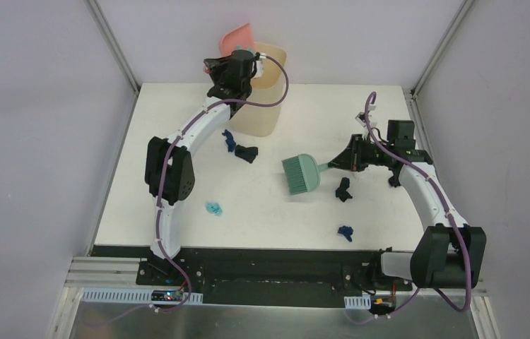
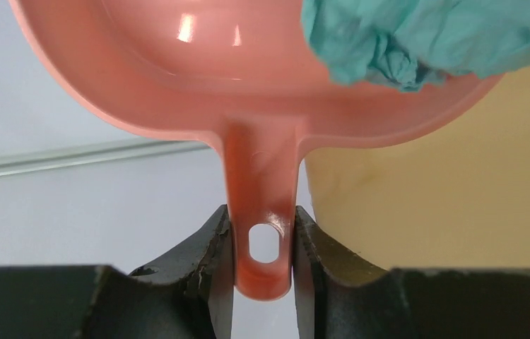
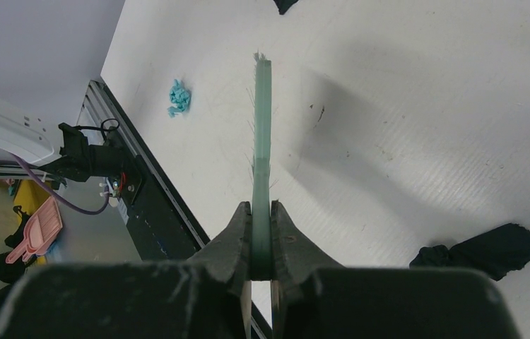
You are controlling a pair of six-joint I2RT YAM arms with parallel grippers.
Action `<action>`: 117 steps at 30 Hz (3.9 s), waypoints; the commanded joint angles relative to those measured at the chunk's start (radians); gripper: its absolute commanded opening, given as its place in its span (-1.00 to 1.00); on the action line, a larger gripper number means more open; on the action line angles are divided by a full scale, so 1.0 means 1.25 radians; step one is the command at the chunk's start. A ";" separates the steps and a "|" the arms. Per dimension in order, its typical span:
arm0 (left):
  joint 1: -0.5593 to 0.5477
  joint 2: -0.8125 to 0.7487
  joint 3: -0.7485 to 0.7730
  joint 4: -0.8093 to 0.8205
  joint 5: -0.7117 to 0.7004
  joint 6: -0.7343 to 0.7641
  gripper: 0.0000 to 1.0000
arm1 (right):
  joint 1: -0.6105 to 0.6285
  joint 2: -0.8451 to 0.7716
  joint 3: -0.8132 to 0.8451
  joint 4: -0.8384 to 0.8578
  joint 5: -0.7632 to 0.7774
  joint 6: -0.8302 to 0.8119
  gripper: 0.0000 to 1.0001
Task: Sweep away the paper scraps from the table
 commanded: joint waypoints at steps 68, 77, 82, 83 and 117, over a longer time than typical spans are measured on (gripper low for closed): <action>-0.113 -0.539 -0.499 -0.493 0.615 -1.006 -1.00 | -0.072 0.008 0.069 -0.017 0.033 -0.028 -1.00; -0.110 -0.665 -0.694 -0.405 0.440 -1.086 -1.00 | 0.225 0.093 0.281 -0.236 0.323 -0.219 -1.00; -0.066 -0.736 -0.732 -0.385 0.260 -1.135 -1.00 | 0.400 0.189 0.413 -0.245 0.479 -0.335 -1.00; -0.056 -0.743 -0.735 -0.387 0.233 -1.145 -1.00 | 0.417 0.214 0.443 -0.237 0.493 -0.340 -1.00; -0.028 -0.957 -0.878 -0.206 0.188 -1.194 -1.00 | 0.579 0.767 1.078 -0.253 0.889 0.576 -1.00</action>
